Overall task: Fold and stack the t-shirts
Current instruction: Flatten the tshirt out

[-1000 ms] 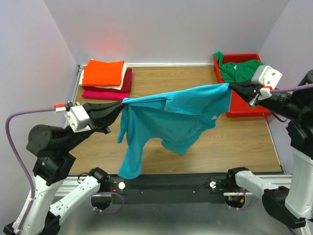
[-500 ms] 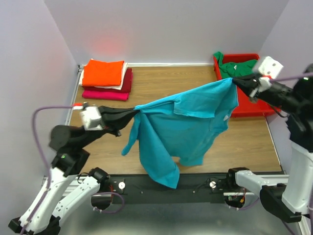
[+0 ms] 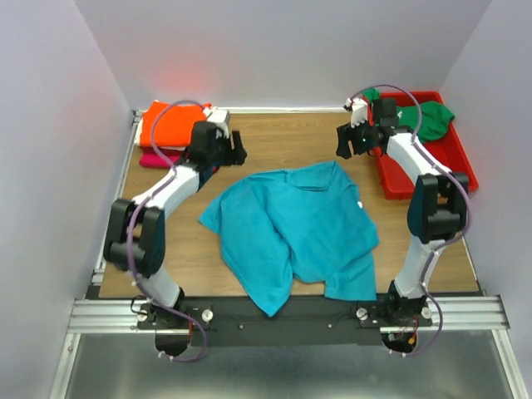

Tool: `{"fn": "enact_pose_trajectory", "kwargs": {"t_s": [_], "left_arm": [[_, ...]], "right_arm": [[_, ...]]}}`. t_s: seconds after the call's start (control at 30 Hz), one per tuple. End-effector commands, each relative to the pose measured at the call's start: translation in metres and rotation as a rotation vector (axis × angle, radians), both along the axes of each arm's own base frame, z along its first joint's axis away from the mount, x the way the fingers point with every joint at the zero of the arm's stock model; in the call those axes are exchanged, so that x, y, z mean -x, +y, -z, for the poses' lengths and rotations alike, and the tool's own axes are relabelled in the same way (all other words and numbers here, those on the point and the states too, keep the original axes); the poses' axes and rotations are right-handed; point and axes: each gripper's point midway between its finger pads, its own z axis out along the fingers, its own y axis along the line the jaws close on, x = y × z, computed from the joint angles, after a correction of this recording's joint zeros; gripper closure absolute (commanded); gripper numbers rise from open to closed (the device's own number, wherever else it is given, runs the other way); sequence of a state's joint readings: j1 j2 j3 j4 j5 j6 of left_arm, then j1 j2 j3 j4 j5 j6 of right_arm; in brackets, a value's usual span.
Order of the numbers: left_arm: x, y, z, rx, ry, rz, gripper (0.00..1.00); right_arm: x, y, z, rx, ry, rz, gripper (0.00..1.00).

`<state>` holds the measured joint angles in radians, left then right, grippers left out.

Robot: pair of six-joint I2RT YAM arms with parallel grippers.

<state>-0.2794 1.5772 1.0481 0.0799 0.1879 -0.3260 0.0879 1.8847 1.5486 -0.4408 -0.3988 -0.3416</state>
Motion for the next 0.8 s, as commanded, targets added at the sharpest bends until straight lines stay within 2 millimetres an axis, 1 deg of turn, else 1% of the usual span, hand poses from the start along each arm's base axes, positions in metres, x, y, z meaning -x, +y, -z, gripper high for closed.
{"fn": "enact_pose_trajectory", "kwargs": {"t_s": [0.0,0.03,0.07,0.1,0.13,0.17,0.2,0.23,0.27,0.3,0.33,0.37,0.4,0.43,0.47,0.5,0.53,0.57,0.6,0.7,0.73,0.77], "left_arm": [[-0.049,0.021,-0.033,-0.188,-0.049,-0.094,0.15],[-0.053,0.020,-0.055,-0.196,-0.084,-0.093,0.14],[-0.051,0.028,-0.059,-0.224,-0.087,-0.116,0.15],[-0.045,0.031,-0.080,-0.240,-0.140,-0.107,0.15],[-0.037,0.033,-0.082,-0.248,-0.153,-0.092,0.15],[-0.031,0.033,-0.089,-0.257,-0.178,-0.074,0.16],[-0.019,0.038,-0.113,-0.274,-0.242,-0.066,0.16],[-0.004,0.029,-0.106,-0.272,-0.245,0.007,0.17],[0.013,0.030,-0.110,-0.294,-0.282,0.052,0.18],[0.014,0.030,-0.110,-0.294,-0.283,0.052,0.18],[0.031,0.034,-0.111,-0.309,-0.311,0.072,0.18],[0.040,0.035,-0.110,-0.309,-0.325,0.086,0.18],[0.059,0.033,-0.106,-0.298,-0.342,0.131,0.18],[0.067,0.030,-0.106,-0.282,-0.357,0.148,0.18],[0.076,0.028,-0.105,-0.259,-0.367,0.167,0.18],[0.085,0.024,-0.102,-0.236,-0.372,0.190,0.18],[0.100,0.018,-0.109,-0.196,-0.400,0.238,0.18],[0.109,0.014,-0.095,-0.157,-0.366,0.257,0.18],[0.122,0.007,-0.091,-0.060,-0.315,0.262,0.19],[0.135,-0.004,-0.077,0.079,-0.204,0.261,0.23],[0.140,-0.007,-0.062,0.121,-0.138,0.256,0.28],[0.144,-0.011,-0.054,0.192,-0.058,0.226,0.31]], "right_arm": [[-0.041,-0.016,-0.062,-0.001,-0.179,0.176,0.16],[-0.036,-0.016,-0.062,0.005,-0.180,0.165,0.11],[-0.023,-0.015,-0.065,0.019,-0.187,0.137,0.08],[-0.014,-0.009,-0.063,-0.002,-0.177,0.092,0.07],[-0.004,-0.005,-0.064,0.021,-0.194,0.021,0.05],[0.014,-0.001,-0.072,0.020,-0.207,-0.035,0.05],[0.039,0.011,-0.056,-0.011,-0.165,-0.137,0.04],[0.056,0.016,-0.050,0.028,-0.190,-0.265,0.03],[0.110,0.033,-0.037,-0.011,-0.132,-0.481,0.04],[0.113,0.033,-0.048,-0.007,-0.162,-0.483,0.04],[0.135,0.031,-0.029,0.040,-0.170,-0.597,0.04],[0.153,0.032,-0.025,0.058,-0.182,-0.674,0.04],[0.193,0.030,-0.010,0.052,-0.108,-0.748,0.04],[0.204,0.027,-0.006,0.106,-0.150,-0.838,0.04],[0.225,0.020,0.005,0.130,-0.092,-0.870,0.04],[0.239,0.016,0.012,0.156,-0.082,-0.912,0.05],[0.249,0.009,0.013,0.205,-0.093,-0.947,0.05],[0.268,-0.001,0.031,0.259,-0.049,-1.009,0.06],[0.279,-0.007,0.039,0.286,-0.035,-1.021,0.06],[0.286,-0.022,0.054,0.363,0.010,-1.016,0.07],[0.289,-0.025,0.062,0.363,0.034,-1.003,0.08],[0.290,-0.026,0.065,0.365,0.049,-0.995,0.10]]}}
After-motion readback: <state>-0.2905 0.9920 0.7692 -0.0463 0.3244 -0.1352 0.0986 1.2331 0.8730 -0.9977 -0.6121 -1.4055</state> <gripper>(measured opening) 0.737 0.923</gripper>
